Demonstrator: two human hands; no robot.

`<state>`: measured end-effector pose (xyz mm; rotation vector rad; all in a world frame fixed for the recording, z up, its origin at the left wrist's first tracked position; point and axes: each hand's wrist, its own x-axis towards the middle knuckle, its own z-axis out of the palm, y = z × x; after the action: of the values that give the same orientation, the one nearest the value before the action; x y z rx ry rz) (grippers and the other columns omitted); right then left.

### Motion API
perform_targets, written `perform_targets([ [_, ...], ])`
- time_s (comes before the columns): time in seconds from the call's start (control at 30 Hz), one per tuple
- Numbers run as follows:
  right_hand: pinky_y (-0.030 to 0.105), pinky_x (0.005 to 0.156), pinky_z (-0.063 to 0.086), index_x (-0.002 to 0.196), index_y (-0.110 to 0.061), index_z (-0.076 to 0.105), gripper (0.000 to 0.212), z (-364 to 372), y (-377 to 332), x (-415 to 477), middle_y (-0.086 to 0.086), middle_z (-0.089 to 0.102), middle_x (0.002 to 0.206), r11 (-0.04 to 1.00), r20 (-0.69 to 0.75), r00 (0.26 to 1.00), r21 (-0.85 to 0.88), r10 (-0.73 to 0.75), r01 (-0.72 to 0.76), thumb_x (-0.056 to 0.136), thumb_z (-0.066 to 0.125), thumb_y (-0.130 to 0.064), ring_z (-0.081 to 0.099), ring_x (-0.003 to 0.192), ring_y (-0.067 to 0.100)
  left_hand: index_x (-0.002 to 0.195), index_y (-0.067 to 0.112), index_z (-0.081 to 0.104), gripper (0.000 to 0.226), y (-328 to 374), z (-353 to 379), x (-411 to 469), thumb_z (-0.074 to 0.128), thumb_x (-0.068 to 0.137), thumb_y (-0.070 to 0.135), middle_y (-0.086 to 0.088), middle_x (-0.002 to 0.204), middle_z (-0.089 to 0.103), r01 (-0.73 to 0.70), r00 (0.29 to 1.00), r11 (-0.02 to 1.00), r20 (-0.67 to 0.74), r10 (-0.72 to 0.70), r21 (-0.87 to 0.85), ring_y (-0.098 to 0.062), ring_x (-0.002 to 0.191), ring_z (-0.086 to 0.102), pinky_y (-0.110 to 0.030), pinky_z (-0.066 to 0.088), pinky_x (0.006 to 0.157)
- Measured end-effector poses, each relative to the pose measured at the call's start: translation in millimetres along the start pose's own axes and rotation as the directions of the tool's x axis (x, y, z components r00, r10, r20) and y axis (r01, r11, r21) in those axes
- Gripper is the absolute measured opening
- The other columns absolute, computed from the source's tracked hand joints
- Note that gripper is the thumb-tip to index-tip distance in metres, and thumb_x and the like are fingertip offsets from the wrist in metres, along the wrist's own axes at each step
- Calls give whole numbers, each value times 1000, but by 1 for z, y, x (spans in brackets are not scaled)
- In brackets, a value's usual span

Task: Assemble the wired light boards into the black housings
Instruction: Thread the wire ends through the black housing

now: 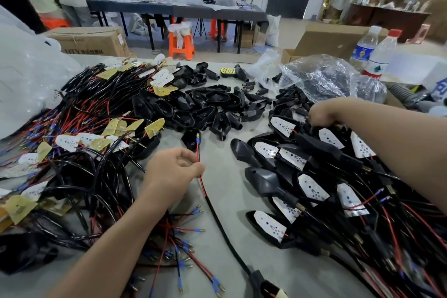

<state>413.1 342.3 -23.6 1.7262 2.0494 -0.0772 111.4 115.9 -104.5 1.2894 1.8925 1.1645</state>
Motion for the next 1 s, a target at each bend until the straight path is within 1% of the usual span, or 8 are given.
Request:
perform_targets([
  [0.13,32,93,45,137,3,58,36,-1,-13,-14,22,61,137,967,73,997,-249,-25,43,104,46,-2,60,115,35,76,26,71,16,0,1,-2,85,80,20,9,62,73,-45,999,997,-28,47,58,-7,59,68,-30,54,69],
  [0.3,27,80,45,134,2,61,35,-7,-17,-19,20,59,137,998,-69,996,18,60,-59,101,50,0,58,104,28,72,26,71,16,2,1,-6,84,81,28,12,61,72,-88,996,990,-22,91,112,-8,61,69,-30,54,68],
  [0.37,23,73,48,135,4,59,36,-8,-21,-29,21,59,138,992,34,994,69,102,-104,101,51,2,63,101,24,72,27,71,16,3,2,-7,83,82,27,13,61,72,-91,995,989,-21,94,114,-7,63,70,-35,59,74],
  [0.43,26,65,51,121,6,65,27,-10,-20,-30,19,64,114,983,-1,994,148,111,-110,97,53,4,59,80,21,72,27,70,16,4,2,-8,82,83,26,14,61,72,-104,994,988,-30,109,116,-6,63,70,-38,59,76],
  [0.53,40,73,58,83,1,63,16,-18,-20,-31,13,63,84,996,-213,974,60,75,-64,90,49,7,62,78,28,72,30,67,18,4,3,-10,80,84,27,19,61,70,-140,987,979,-57,149,147,-1,64,67,-32,56,73],
  [0.73,40,72,56,101,-18,56,8,-35,-60,-63,8,64,94,942,-555,831,251,-47,221,97,54,-12,63,79,27,72,38,65,18,7,5,-16,77,85,34,31,67,66,-205,960,940,-133,248,272,2,68,63,-25,47,62],
  [0.87,24,49,51,85,-22,72,16,-18,-111,-113,-3,66,73,378,-594,796,715,-115,588,93,64,-11,56,55,7,74,41,70,19,8,6,-22,81,82,28,30,66,65,-301,905,907,-211,369,296,10,76,62,-18,42,59],
  [1.0,25,44,36,84,-23,78,11,20,-147,-138,-6,57,57,-163,-529,847,841,-46,516,85,74,-13,42,50,13,91,38,79,19,6,7,-23,81,82,21,27,67,67,-349,892,899,-200,405,264,7,68,62,-21,51,61],
])
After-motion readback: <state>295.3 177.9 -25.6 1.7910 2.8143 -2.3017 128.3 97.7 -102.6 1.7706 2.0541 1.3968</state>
